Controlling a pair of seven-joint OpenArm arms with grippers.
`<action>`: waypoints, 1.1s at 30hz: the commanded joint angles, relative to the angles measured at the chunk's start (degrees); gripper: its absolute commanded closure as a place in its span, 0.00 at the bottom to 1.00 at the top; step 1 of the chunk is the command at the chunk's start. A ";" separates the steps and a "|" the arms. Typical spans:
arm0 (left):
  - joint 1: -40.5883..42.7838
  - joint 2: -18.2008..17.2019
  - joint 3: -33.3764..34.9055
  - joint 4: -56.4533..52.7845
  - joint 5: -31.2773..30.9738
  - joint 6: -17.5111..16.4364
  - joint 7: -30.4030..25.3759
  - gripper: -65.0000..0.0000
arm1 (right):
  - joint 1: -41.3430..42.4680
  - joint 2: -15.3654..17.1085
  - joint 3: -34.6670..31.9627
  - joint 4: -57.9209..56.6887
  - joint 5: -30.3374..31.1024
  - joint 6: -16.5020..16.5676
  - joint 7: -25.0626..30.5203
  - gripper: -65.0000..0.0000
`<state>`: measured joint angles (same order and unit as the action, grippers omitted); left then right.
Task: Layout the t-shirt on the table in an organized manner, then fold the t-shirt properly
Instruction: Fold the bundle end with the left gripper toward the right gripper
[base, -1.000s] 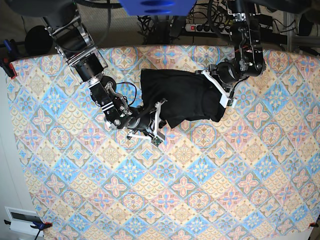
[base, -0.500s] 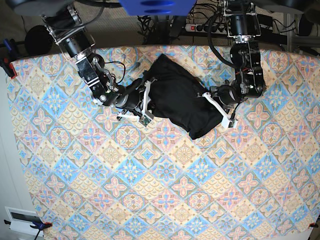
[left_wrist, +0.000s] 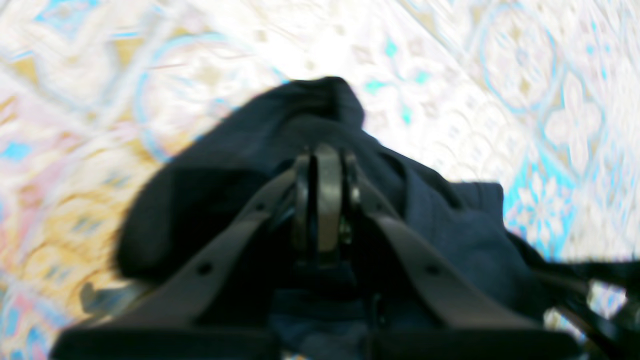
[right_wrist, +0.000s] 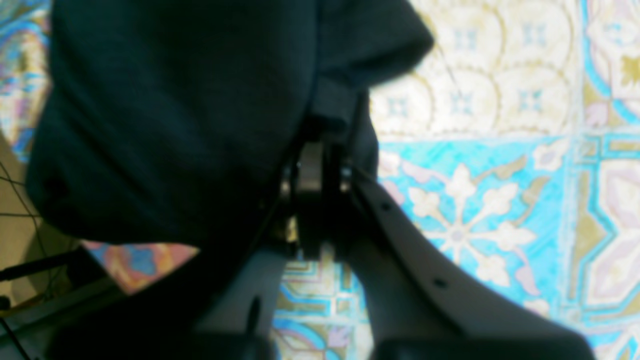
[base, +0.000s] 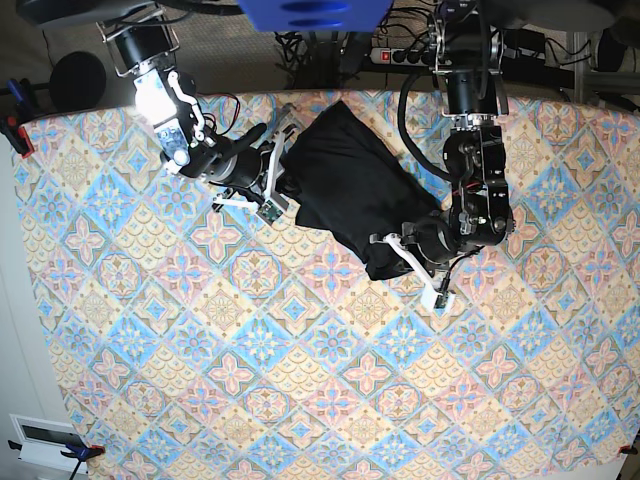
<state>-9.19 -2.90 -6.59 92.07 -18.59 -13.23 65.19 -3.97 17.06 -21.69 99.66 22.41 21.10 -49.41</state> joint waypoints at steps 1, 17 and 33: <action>-0.70 -0.31 -0.05 2.57 -0.62 -0.26 -0.79 1.00 | 0.67 0.22 0.29 2.10 0.57 0.30 1.10 0.95; 12.93 0.83 -9.37 6.43 -0.62 -0.26 -1.23 1.00 | 5.42 -1.28 8.29 0.87 0.40 0.30 1.45 0.95; -3.16 5.67 -8.93 -17.92 0.08 -0.26 -11.34 1.00 | 0.23 -2.16 8.64 8.26 0.66 0.30 1.45 0.95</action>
<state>-11.29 2.35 -15.75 73.93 -19.00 -13.65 53.58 -4.27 14.61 -13.30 106.52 22.46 21.15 -49.08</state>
